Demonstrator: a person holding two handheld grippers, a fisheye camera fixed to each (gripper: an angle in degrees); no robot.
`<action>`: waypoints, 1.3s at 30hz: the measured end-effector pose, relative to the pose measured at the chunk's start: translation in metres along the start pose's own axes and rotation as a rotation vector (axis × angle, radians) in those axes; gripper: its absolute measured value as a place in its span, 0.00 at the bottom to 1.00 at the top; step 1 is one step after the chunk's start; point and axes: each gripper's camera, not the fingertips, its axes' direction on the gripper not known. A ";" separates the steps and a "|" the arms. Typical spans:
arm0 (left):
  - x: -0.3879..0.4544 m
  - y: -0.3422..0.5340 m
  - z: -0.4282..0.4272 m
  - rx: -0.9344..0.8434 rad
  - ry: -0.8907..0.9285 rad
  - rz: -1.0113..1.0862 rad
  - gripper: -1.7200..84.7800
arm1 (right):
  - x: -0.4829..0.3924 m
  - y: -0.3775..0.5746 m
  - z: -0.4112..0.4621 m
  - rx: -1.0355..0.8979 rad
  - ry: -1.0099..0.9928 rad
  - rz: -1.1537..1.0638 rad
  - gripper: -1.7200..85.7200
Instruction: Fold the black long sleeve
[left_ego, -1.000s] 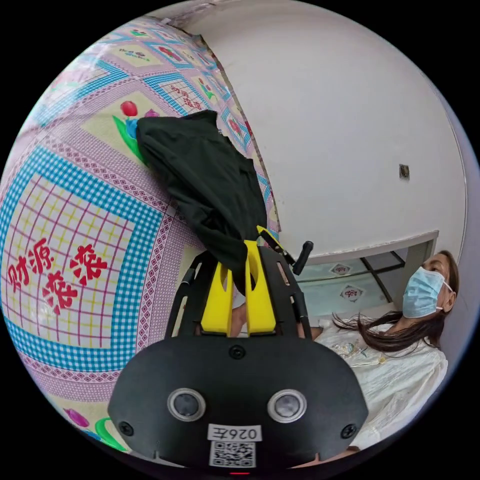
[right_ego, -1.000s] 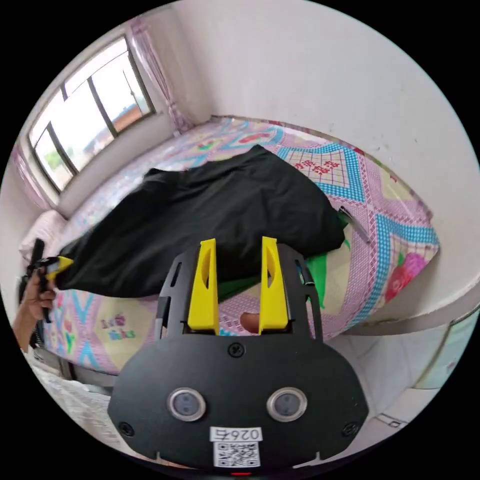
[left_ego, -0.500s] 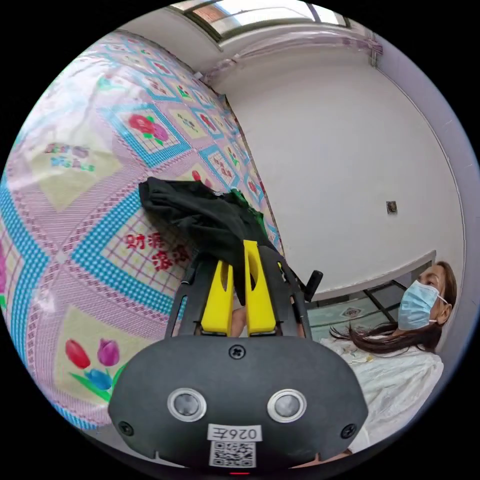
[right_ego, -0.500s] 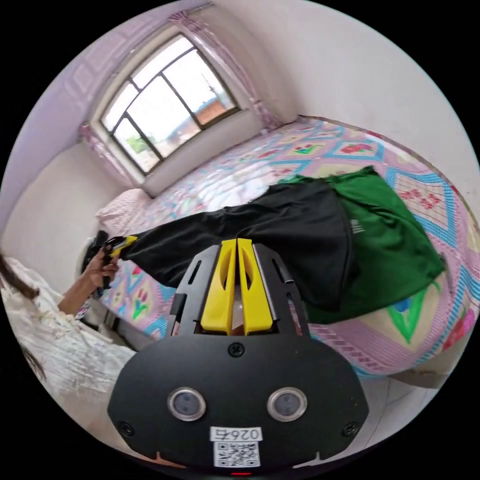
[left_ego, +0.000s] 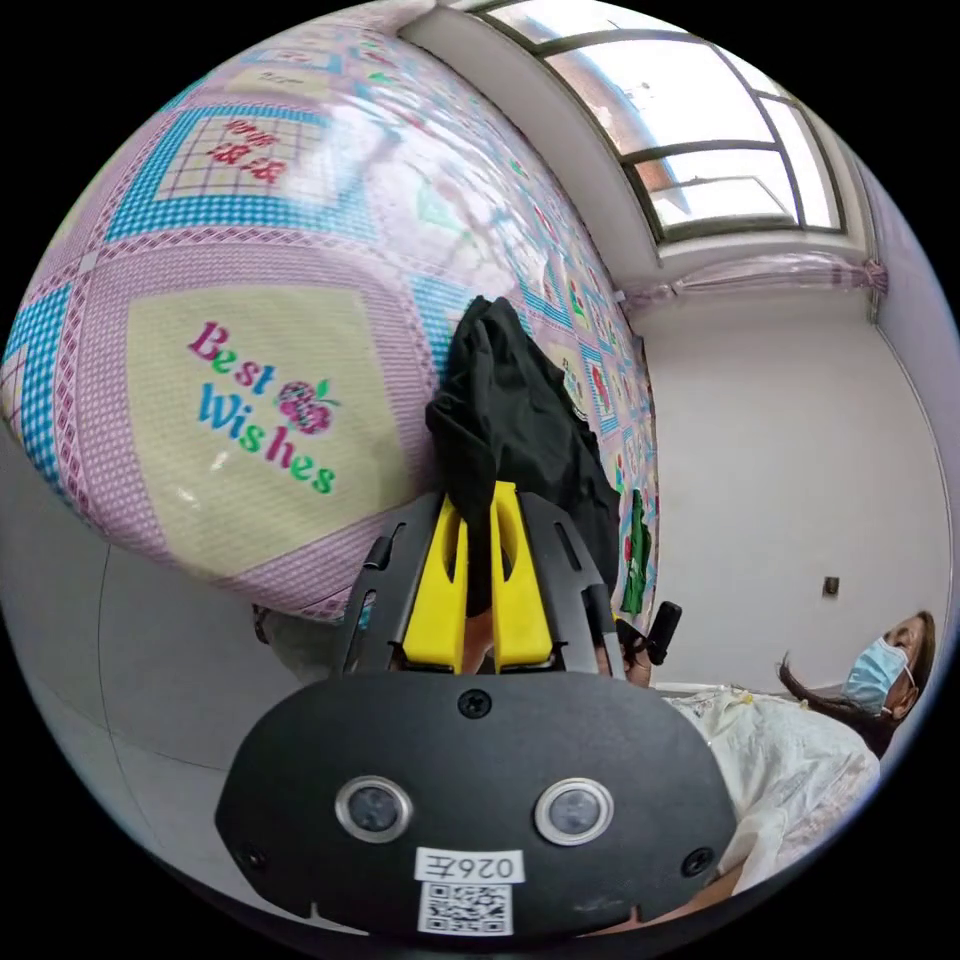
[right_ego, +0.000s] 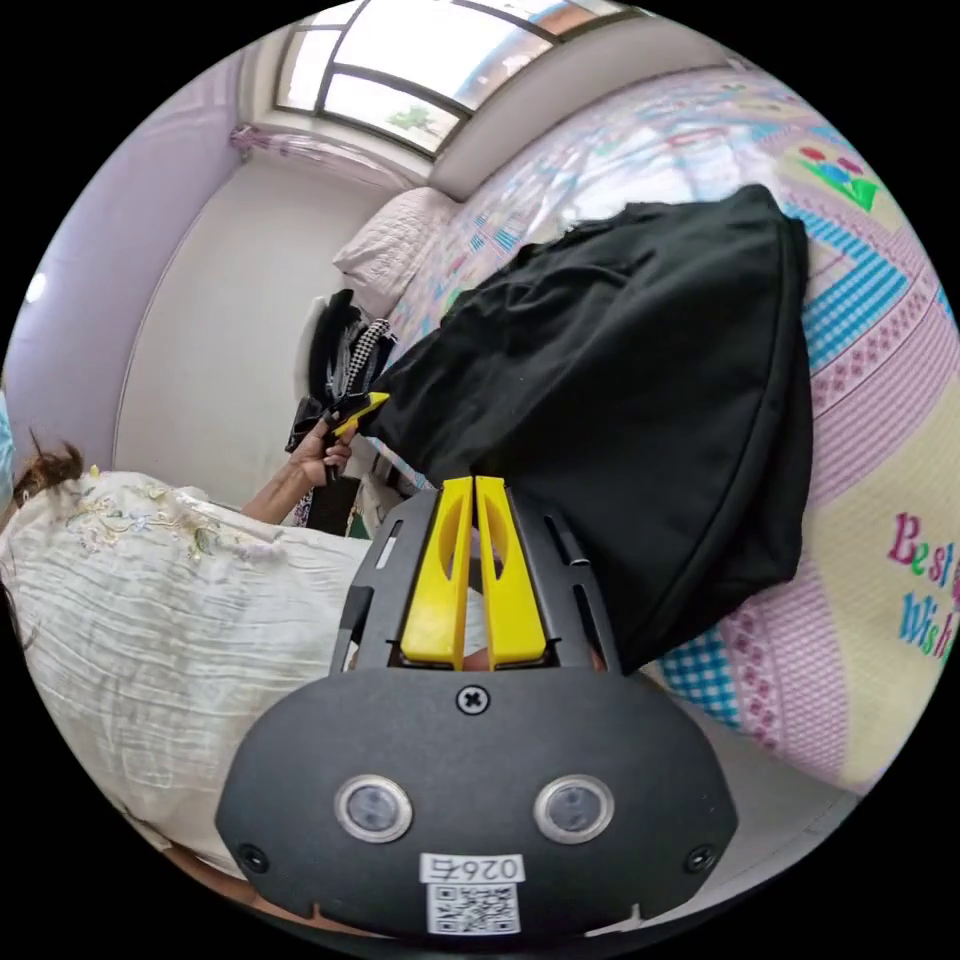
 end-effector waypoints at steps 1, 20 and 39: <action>-0.008 0.001 -0.002 -0.010 0.006 -0.006 0.05 | 0.002 -0.005 0.011 -0.013 -0.004 0.036 0.00; 0.011 -0.018 -0.042 0.007 -0.128 0.122 0.02 | 0.018 0.000 0.003 0.342 0.291 0.359 0.01; 0.248 -0.147 0.207 -0.162 -0.677 0.788 0.20 | 0.042 -0.312 0.102 0.161 0.627 -0.102 0.07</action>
